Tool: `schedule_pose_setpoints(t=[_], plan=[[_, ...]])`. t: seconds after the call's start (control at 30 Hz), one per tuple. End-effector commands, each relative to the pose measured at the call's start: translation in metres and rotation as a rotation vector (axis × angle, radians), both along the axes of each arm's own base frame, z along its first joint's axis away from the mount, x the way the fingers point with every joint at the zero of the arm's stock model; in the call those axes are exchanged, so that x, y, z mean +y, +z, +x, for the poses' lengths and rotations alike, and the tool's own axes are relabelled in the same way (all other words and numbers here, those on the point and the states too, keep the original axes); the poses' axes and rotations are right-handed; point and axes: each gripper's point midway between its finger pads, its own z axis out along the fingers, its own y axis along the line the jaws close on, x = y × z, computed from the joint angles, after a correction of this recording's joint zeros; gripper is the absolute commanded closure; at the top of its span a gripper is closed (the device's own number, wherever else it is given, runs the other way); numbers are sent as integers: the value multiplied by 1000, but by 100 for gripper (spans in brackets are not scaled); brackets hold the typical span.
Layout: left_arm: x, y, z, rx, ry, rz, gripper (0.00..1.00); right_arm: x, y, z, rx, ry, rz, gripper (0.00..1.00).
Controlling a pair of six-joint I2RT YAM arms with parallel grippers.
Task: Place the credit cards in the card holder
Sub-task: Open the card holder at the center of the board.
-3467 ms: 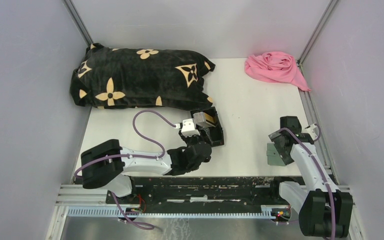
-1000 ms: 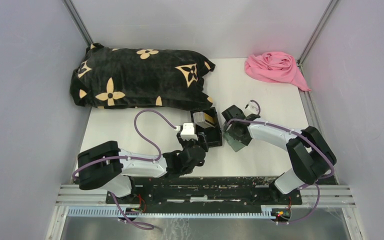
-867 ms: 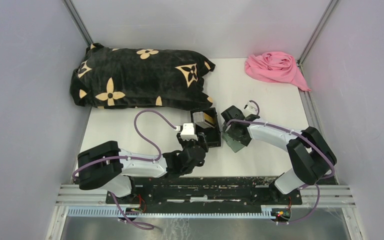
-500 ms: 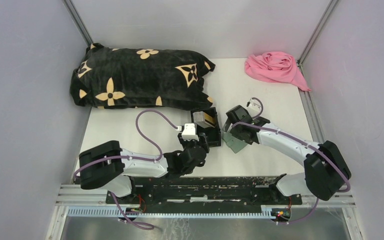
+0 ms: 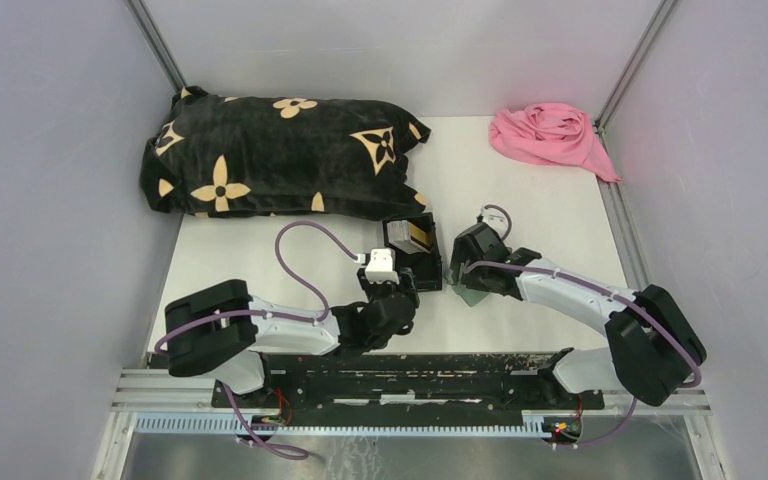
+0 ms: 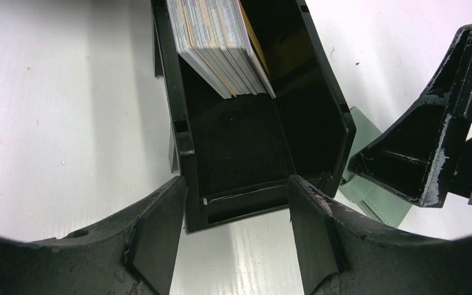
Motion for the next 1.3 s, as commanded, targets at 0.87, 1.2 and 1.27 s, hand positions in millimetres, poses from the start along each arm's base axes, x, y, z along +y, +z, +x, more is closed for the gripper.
schedule_pose_setpoints(t=[0.87, 1.2, 1.27], plan=[[9, -5, 0, 4, 48, -2, 31, 31, -1, 14, -27, 347, 82, 28], [9, -9, 1, 6, 54, 9, 32, 29, 12, 20, -75, 402, 40, 28], [8, -9, 1, 6, 54, 11, 32, 32, 15, 22, -82, 423, 46, 29]])
